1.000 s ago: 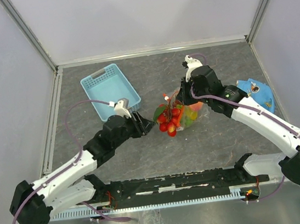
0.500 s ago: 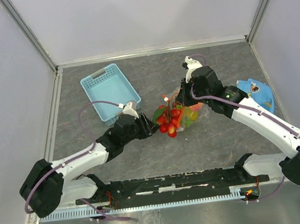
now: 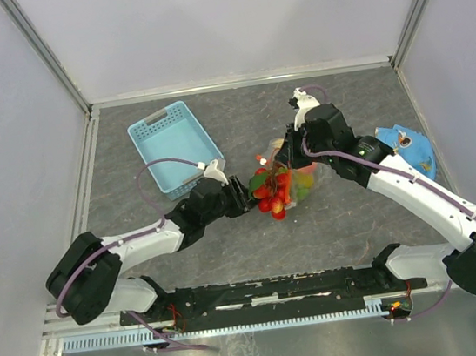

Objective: Place the food in the zip-top bag and seal the zipper
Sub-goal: Place the fake fruit in the zipper food storage bag.

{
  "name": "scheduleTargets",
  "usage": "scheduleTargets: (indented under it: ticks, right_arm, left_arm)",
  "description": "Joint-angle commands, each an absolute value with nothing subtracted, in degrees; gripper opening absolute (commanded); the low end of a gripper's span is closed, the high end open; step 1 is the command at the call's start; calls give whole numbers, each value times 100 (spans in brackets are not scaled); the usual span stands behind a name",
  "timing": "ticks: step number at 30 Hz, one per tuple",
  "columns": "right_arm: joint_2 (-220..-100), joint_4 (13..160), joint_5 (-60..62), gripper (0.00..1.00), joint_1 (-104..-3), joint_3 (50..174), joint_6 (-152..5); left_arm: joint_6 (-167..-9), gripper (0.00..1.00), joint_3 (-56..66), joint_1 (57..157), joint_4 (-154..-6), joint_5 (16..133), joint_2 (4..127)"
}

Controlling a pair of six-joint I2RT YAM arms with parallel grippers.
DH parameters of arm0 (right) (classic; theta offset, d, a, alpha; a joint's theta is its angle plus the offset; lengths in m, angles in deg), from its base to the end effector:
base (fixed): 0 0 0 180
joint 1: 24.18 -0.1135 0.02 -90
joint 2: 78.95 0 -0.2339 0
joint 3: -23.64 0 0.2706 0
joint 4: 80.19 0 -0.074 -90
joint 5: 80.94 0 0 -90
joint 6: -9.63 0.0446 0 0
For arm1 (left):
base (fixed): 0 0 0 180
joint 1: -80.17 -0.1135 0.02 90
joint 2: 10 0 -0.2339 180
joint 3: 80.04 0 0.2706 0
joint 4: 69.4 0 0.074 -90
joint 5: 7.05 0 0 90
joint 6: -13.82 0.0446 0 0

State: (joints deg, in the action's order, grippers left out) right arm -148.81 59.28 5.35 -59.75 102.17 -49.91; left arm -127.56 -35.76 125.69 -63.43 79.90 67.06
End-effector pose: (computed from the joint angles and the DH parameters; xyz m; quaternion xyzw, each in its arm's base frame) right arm 0.2485 0.1813 0.3113 -0.0547 0.8720 0.2883 0.3918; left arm 0.2092 -0.2164 0.1415 -0.0296 0.8511 -0.4070 0.3304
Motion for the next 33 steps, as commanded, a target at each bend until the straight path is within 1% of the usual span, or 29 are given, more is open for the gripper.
scheduleTargets:
  ticks: [1,3,6,9,12,13,17,23,29,33]
  right_arm:
    - [-14753,6483,227,2,-5962,10237,-4765]
    - [-14751,6485,190,2,-5965,10244,-4731]
    - [-14733,6485,184,2,-5962,10239,-4707]
    - [-14712,6449,213,2,-5965,10255,-4710]
    - [-14689,6357,300,2,-5953,10291,-4744]
    - [-14689,6313,354,2,-5958,10317,-4768]
    - [-14723,6045,576,2,-5921,10420,-4870]
    - [-14797,5491,915,2,-5837,10622,-5136]
    - [-14819,5282,920,3,-5786,10781,-5298]
    - [-14905,5095,910,3,-5778,10863,-5454]
  left_arm:
    - [-13133,50,-3268,12661,-5600,7854,6931]
    - [-13194,47,-3194,12705,-5565,7846,7061]
    - [-13324,39,-3204,12729,-5385,7849,7212]
    - [-13366,24,-3211,12745,-5304,7858,7247]
    - [-13347,5,-3262,12753,-5303,7900,7120]
    - [-13335,3,-3286,12754,-5308,7911,7053]
    - [-13189,3,-3268,12753,-5653,7958,6603]
    - [-12752,3,-2899,12751,-6684,7939,5724]
    - [-12555,3,-2566,12746,-7450,7905,5348]
    - [-12334,3,-2105,12748,-8100,7785,5112]
